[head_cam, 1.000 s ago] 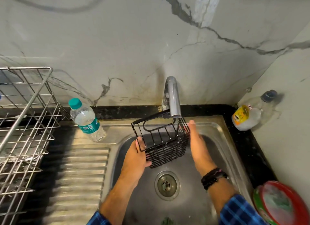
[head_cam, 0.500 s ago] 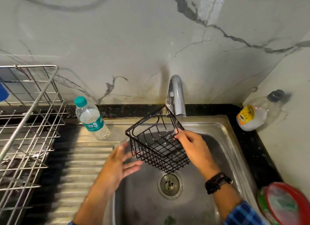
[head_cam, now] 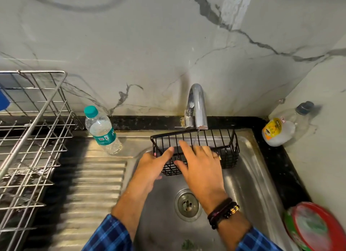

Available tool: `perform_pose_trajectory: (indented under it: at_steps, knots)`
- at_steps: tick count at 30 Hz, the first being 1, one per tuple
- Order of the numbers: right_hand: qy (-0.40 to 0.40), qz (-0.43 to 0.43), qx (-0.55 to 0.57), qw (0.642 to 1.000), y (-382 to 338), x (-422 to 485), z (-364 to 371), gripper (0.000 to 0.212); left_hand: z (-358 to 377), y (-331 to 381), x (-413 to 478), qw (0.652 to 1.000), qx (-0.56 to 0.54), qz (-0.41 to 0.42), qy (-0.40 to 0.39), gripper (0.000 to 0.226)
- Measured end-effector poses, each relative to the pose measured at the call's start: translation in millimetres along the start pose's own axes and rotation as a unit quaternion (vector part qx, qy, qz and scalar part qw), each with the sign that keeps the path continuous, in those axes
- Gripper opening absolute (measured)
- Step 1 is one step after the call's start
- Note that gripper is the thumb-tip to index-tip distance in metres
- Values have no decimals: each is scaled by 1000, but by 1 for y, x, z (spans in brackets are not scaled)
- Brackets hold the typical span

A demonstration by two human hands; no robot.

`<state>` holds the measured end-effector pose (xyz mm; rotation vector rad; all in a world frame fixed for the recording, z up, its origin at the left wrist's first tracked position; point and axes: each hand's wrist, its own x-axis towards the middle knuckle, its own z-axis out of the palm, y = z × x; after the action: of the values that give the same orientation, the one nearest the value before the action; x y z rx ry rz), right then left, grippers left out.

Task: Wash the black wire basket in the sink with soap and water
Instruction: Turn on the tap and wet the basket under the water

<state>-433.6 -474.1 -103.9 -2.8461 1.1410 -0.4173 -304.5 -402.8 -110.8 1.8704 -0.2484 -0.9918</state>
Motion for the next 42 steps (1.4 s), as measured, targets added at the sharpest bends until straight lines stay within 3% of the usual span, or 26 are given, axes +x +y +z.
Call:
perform_pose_trajectory:
  at_steps: [3, 6, 9, 10, 11, 13, 14, 15, 17, 20, 22, 24, 26, 28, 29, 31, 33, 34, 36, 37, 39, 42]
  knots:
    - [43, 31, 26, 998, 5, -4, -6, 70, -2, -8, 2, 1000, 1, 25, -1, 46]
    - [119, 30, 49, 991, 17, -11, -15, 53, -7, -13, 1, 990, 93, 93, 44, 75]
    - [116, 155, 39, 980, 43, -10, -29, 54, -17, -19, 3, 977, 150, 132, 69, 70]
    - [104, 221, 117, 963, 52, -8, -33, 61, -20, -19, 2, 973, 165, 141, 76, 68]
    - [84, 284, 256, 920, 56, -4, -36, 68, -22, -21, 2, 969, 179, 153, 80, 68]
    - [45, 379, 533, 755, 65, 2, -30, 70, -24, -25, 3, 962, 201, 170, 73, 69]
    - [25, 409, 601, 686, 69, 5, -31, 62, -26, -29, 3, 960, 205, 176, 71, 70]
    - [-3, 426, 628, 652, 74, 7, -32, 51, -29, -33, 4, 959, 204, 182, 73, 70]
    - [-98, 437, 630, 634, 82, 8, -39, 36, -36, -43, 5, 956, 207, 194, 76, 70]
    - [-199, 448, 594, 638, 92, 7, -40, 52, -43, -52, 0, 955, 202, 215, 45, 62]
    - [-181, 468, 597, 626, 93, 9, -43, 50, -43, -54, -7, 948, 215, 234, 27, 56]
    - [-133, 475, 643, 586, 95, 9, -46, 35, -41, -54, -14, 932, 247, 263, 34, 54]
    - [-137, 467, 670, 561, 100, 3, -49, 41, -40, -61, -21, 919, 259, 293, 37, 53]
    - [-153, 488, 644, 569, 103, -4, -48, 56, -41, -69, -26, 917, 254, 308, 3, 53]
    - [-153, 499, 621, 585, 102, -10, -47, 52, -41, -74, -27, 914, 251, 318, -15, 55]
    - [-128, 486, 600, 622, 99, -21, -49, 23, -43, -75, -32, 907, 253, 337, -7, 58]
    - [-81, 460, 608, 642, 97, -26, -52, 11, -46, -70, -35, 897, 260, 351, 70, 55]
    - [-55, 446, 614, 649, 96, -26, -53, 14, -47, -66, -37, 904, 242, 336, 108, 62]
    - [-1, 420, 631, 652, 93, -24, -50, 19, -45, -52, -40, 952, 126, 246, 134, 72]
    - [21, 412, 639, 650, 93, -22, -47, 21, -43, -43, -37, 976, 51, 180, 113, 73]
    - [43, 392, 645, 655, 91, -18, -39, 23, -41, -24, -27, 996, -87, 31, -10, 72]
    - [36, 337, 640, 690, 95, -23, -29, 37, -44, -1, -12, 958, -182, -99, -197, 79]
